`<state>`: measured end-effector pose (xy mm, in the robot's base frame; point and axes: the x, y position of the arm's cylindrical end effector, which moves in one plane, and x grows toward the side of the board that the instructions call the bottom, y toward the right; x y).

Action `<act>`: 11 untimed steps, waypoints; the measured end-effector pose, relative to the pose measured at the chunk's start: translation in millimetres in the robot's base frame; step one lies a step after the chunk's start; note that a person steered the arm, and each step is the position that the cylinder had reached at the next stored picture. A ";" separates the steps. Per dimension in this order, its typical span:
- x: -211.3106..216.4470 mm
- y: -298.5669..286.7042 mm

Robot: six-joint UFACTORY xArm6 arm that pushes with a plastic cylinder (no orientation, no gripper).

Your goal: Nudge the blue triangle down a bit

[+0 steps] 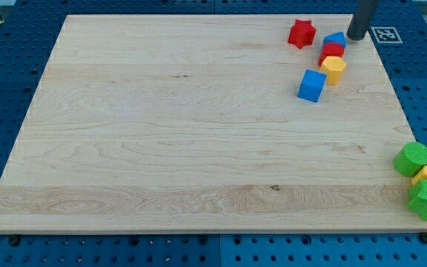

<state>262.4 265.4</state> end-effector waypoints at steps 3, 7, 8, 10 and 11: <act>2.7 -28.2; 4.4 -47.8; 8.2 -47.8; 11.9 -47.8; 11.9 -40.4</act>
